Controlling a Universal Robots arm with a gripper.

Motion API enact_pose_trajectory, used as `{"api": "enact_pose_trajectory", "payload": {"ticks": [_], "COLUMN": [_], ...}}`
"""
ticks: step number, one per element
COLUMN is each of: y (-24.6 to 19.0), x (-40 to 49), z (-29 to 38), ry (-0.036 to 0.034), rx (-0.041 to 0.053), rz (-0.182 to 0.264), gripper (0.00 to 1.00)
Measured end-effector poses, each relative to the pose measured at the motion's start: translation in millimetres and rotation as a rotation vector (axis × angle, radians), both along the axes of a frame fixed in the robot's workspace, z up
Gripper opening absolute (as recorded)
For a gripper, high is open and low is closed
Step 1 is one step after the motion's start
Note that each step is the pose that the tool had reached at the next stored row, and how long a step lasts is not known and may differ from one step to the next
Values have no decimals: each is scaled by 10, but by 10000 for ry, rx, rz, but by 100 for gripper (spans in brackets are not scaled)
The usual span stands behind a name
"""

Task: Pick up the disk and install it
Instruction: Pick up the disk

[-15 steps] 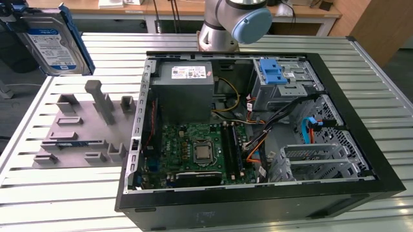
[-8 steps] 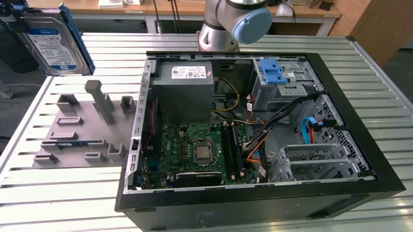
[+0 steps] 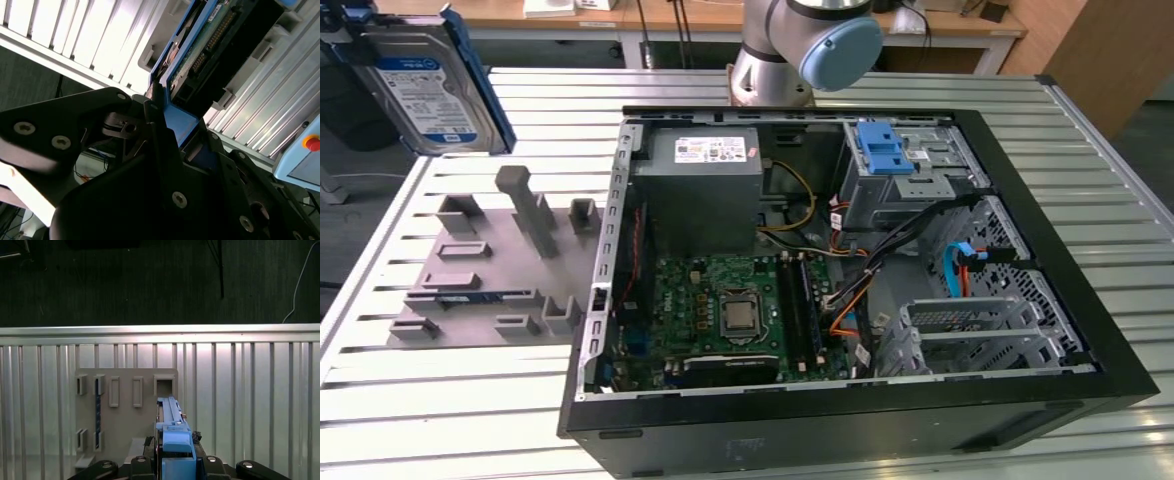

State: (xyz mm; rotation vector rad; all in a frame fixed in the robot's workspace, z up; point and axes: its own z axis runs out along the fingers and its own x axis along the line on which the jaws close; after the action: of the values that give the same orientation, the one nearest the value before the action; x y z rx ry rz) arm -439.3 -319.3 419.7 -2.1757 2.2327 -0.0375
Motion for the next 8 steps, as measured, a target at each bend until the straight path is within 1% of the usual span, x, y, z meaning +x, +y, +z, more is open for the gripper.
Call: {"api": "enact_pose_trajectory", "payload": {"ticks": [8], "y": [0], "x": [-1], "z": [74], "ry": [-1], "rx": [0], "rz": [0], "gripper": [36]}}
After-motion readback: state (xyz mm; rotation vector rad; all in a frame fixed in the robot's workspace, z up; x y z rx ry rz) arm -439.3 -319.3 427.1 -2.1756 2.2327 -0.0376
